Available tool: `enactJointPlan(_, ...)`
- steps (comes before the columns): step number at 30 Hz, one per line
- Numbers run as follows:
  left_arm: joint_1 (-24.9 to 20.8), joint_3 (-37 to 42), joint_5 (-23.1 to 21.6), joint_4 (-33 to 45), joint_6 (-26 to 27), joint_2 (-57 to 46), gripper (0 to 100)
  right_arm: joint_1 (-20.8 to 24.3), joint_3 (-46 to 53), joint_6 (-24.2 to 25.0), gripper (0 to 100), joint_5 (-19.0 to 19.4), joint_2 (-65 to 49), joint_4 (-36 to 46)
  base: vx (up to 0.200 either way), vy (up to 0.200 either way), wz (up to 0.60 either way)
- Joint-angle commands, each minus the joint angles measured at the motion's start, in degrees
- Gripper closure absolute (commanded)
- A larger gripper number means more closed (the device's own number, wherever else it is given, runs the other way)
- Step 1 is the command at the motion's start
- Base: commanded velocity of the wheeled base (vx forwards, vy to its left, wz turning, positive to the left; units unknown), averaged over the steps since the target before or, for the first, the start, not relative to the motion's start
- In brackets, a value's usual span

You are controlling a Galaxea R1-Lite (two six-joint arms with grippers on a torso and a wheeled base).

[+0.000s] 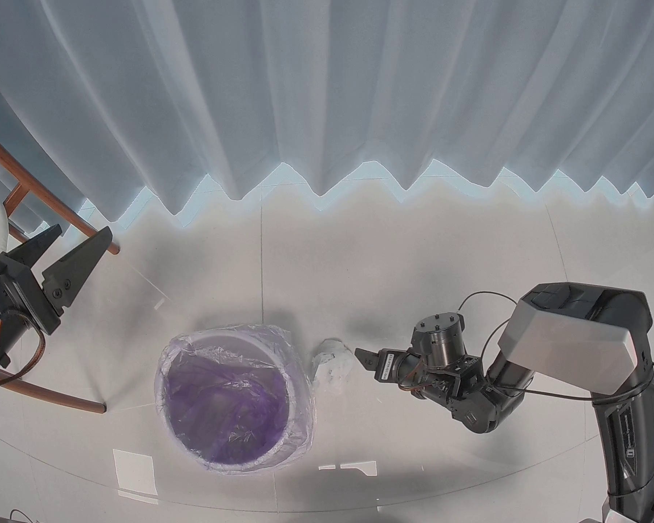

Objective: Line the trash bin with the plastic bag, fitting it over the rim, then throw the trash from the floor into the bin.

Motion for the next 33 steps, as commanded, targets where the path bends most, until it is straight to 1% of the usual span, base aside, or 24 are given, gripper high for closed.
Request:
enactJointPlan(1, -0.1, 0.2, -0.1, 0.0, 0.0, 0.3, 0, 2.9, -3.7, 1.3, 0, -0.2, 1.8, 0.4, 0.000, 0.000, 0.00)
enactJointPlan(4, -0.1, 0.2, -0.7, 0.0, -0.1, 0.6, 0, 4.6, -7.1, 2.0, 0, -2.7, 5.9, 0.4, 0.000, 0.000, 0.00)
enactJointPlan(5, -0.1, 0.2, -1.5, 0.5, -0.2, 0.7, 0, 5.5, -9.3, 2.1, 0, -4.8, 8.5, 0.4, 0.000, 0.000, 0.00)
enactJointPlan(6, 0.0, 0.2, -2.0, 1.3, -0.2, 0.7, 0, 6.0, -10.5, 2.3, 0, -5.9, 10.1, -0.2, 0.000, 0.000, 0.00)
enactJointPlan(7, 0.0, 0.2, -2.0, 1.3, -0.2, 0.7, 0, 6.0, -10.5, 2.3, 0, -5.9, 10.1, -0.2, 0.000, 0.000, 0.00)
enactJointPlan(8, 0.0, 0.2, -2.5, 3.5, -0.2, 0.5, 0, 6.5, -12.1, 3.5, 0, -6.1, 10.6, 0.4, 0.000, 0.000, 0.00)
enactJointPlan(10, -0.1, -0.1, -2.6, 4.7, -0.3, 0.3, 0, 6.5, -13.6, 4.0, 0, -6.3, 11.0, 0.3, 0.000, 0.000, 0.00)
enactJointPlan(13, 0.0, -0.3, -2.7, 5.1, -0.5, 0.6, 0, 6.5, -15.7, 5.7, 0, -6.3, 11.9, 0.2, 0.000, 0.000, 0.00)
enactJointPlan(18, -0.2, -1.6, -2.6, 4.7, -2.0, 3.1, 0, 6.8, -17.9, 11.7, 0, -6.4, 13.0, 0.0, 0.000, 0.000, 0.00)
enactJointPlan(19, -0.2, -1.6, -2.6, 4.7, -2.0, 3.1, 0, 6.8, -17.9, 11.7, 0, -6.4, 13.0, 0.0, 0.000, 0.000, 0.00)
enactJointPlan(20, -0.2, -2.0, -2.6, 4.7, -2.6, 3.5, 0, 6.9, -18.2, 13.4, 0, -6.4, 13.0, 0.1, 0.000, 0.000, 0.00)
enactJointPlan(24, -0.3, -2.2, -2.6, 4.6, -6.0, 4.0, 0, 7.3, -19.1, 13.8, 0, -7.5, 13.1, 0.8, 0.000, 0.000, 0.00)
enactJointPlan(26, -0.6, -2.4, -2.6, 4.5, -6.7, 4.2, 0, 7.3, -19.4, 14.0, 0, -7.5, 13.0, 2.3, 0.000, 0.000, 0.00)
enactJointPlan(33, -0.8, -3.0, -2.5, 3.9, -7.2, 4.2, 0, 7.2, -25.0, 15.9, 0, -7.5, 12.9, 12.2, 0.000, 0.000, 0.00)
